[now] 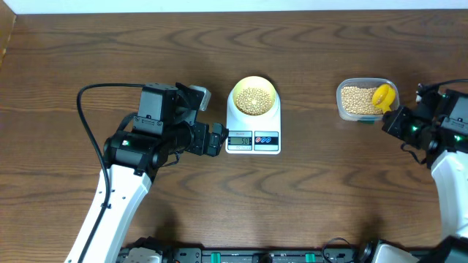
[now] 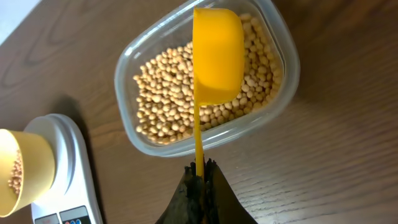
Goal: Scoop item into bowl and weigh 50g on scale
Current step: 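Lower the scoop into the tub and open the right gripper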
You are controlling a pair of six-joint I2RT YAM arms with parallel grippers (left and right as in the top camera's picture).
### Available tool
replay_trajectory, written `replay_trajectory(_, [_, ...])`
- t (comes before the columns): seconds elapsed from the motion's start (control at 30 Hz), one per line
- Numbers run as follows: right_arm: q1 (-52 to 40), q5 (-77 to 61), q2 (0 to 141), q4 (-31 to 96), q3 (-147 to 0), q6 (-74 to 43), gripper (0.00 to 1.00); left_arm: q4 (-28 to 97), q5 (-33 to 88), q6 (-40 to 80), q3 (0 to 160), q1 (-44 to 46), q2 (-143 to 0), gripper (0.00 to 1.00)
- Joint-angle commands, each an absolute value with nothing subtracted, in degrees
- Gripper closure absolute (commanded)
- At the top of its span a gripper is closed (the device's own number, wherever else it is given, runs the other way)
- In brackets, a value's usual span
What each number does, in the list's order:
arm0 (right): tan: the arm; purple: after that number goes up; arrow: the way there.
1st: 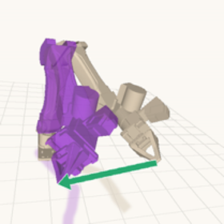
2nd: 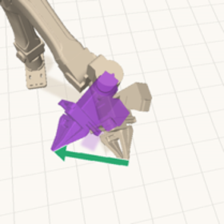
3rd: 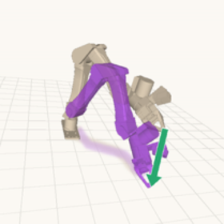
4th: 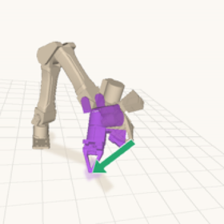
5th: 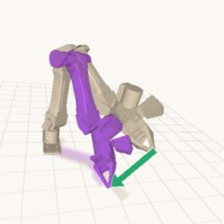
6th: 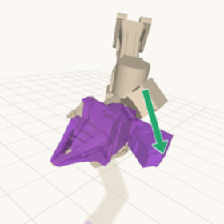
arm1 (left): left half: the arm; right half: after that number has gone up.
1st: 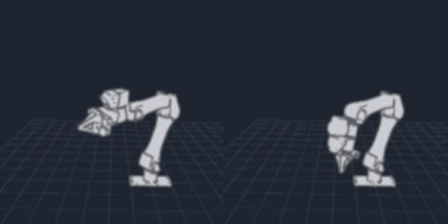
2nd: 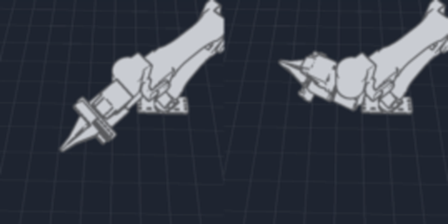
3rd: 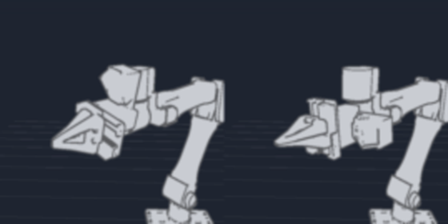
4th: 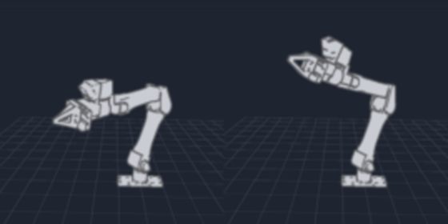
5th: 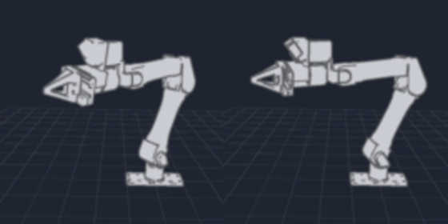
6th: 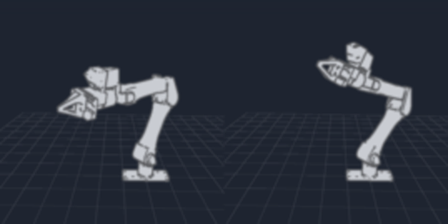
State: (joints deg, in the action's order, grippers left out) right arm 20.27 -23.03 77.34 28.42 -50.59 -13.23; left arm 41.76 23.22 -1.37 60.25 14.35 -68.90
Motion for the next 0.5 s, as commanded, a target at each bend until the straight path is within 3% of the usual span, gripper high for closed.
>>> replay_trajectory(0.0, [19.84,-23.09,78.98,26.85,-50.89,-15.22,0.99,41.74,22.87,-1.91,60.31,14.15,-68.9,0.02])
replay_trajectory(0.47, [19.81,-31.27,79.92,23.18,-50.83,-15.22,0.95,41.74,22.87,-1.91,60.31,14.15,-68.9,0.02])
